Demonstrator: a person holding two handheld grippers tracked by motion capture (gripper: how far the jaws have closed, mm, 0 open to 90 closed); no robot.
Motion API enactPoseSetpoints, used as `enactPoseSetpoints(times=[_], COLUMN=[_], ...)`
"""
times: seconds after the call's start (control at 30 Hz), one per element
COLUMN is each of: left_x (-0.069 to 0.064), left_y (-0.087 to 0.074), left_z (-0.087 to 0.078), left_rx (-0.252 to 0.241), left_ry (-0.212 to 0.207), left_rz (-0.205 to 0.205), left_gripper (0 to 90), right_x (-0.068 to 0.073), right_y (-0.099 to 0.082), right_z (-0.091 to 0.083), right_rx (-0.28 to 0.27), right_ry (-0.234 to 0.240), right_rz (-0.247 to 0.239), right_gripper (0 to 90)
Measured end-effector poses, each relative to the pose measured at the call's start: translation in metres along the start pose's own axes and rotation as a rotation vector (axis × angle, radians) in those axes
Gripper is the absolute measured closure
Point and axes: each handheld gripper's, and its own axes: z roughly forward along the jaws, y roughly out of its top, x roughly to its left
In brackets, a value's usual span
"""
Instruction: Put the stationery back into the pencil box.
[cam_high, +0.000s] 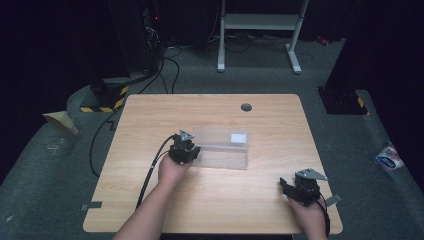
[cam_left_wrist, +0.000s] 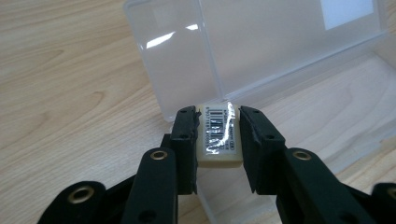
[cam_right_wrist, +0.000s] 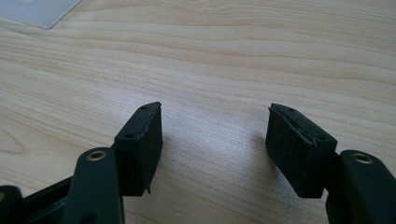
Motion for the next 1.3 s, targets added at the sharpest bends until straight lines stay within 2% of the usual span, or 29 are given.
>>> enactPoseSetpoints(times=[0.17,0.3,0.47,0.6,0.77,0.87,1.3], left_x=[-0.001,-0.001,-0.002,-0.003,-0.005,-0.002,-0.002], left_y=[-0.002,-0.003,-0.004,-0.004,-0.005,-0.006,-0.004], left_z=[0.003,0.005,0.007,0.009,0.012,0.01,0.006], left_rx=[0.014,0.011,0.014,0.012,0.028,0.012,-0.014], left_ry=[0.019,0.01,0.026,0.019,0.039,0.035,0.02], left_rz=[0.005,-0.006,-0.001,-0.01,-0.001,-0.029,-0.034], left_gripper=[67.8,67.8,67.8,67.7,67.4,62.7,62.5], right_x=[0.0,0.0,0.0,0.0,0.0,0.0,0.0], right_y=[0.0,0.0,0.0,0.0,0.0,0.0,0.0], right_z=[0.0,0.0,0.0,0.0,0.0,0.0,0.0], right_rx=[0.0,0.0,0.0,0.0,0.001,0.001,0.001], right_ry=[0.001,0.001,0.001,0.002,0.002,0.003,0.002], right_rz=[-0.001,-0.001,-0.001,-0.001,-0.003,-0.003,-0.003], right_gripper=[35.9,35.9,35.9,35.9,35.9,36.0,35.9])
